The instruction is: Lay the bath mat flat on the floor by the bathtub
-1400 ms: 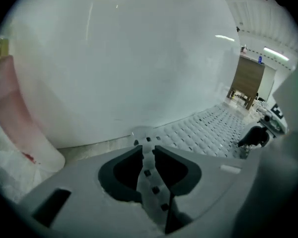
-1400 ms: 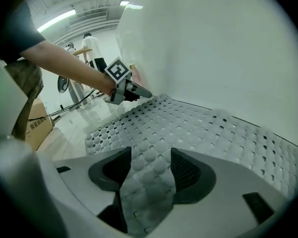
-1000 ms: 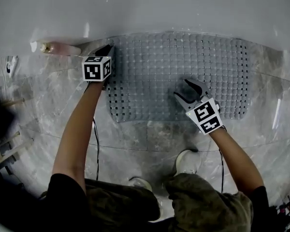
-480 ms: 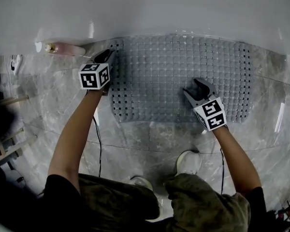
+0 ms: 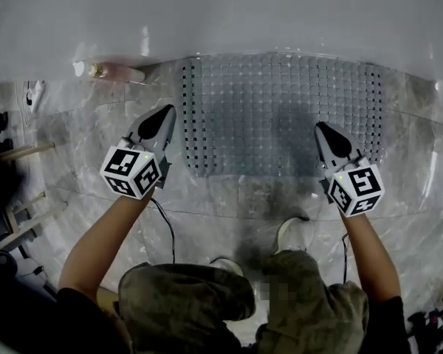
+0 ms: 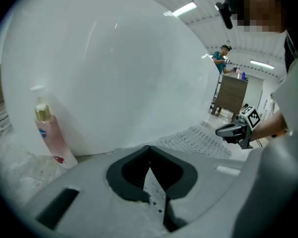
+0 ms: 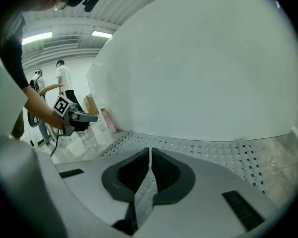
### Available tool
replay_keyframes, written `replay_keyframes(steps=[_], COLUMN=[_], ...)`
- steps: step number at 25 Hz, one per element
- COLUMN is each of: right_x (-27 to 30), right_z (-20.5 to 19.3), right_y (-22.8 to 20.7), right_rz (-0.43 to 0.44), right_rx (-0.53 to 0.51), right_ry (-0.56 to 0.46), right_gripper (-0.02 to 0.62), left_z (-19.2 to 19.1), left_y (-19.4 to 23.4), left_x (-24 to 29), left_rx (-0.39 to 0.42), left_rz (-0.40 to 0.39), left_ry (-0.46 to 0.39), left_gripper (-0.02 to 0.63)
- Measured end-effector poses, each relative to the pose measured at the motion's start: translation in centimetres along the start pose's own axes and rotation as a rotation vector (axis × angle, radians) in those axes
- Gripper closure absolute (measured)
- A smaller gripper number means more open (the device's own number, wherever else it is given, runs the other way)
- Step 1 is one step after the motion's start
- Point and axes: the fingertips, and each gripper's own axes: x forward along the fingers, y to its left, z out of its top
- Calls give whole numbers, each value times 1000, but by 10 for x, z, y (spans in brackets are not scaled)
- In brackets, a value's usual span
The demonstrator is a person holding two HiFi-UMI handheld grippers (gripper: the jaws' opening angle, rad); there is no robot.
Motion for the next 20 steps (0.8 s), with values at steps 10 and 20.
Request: replay_keyframes(steps=[10, 20], right_x=[-202, -410], right_z=[166, 317], right_y=[66, 165], right_rz=[-150, -286], right_rx=[65, 161], right_ry=[-103, -17], right_gripper=[581, 580], left_z=[123, 331], left_y=[-134, -232], left_x=[-155, -326], left_rx=[-105, -183], left_rz=[26, 38], left_ry=[-142, -220], left_gripper=[589, 589])
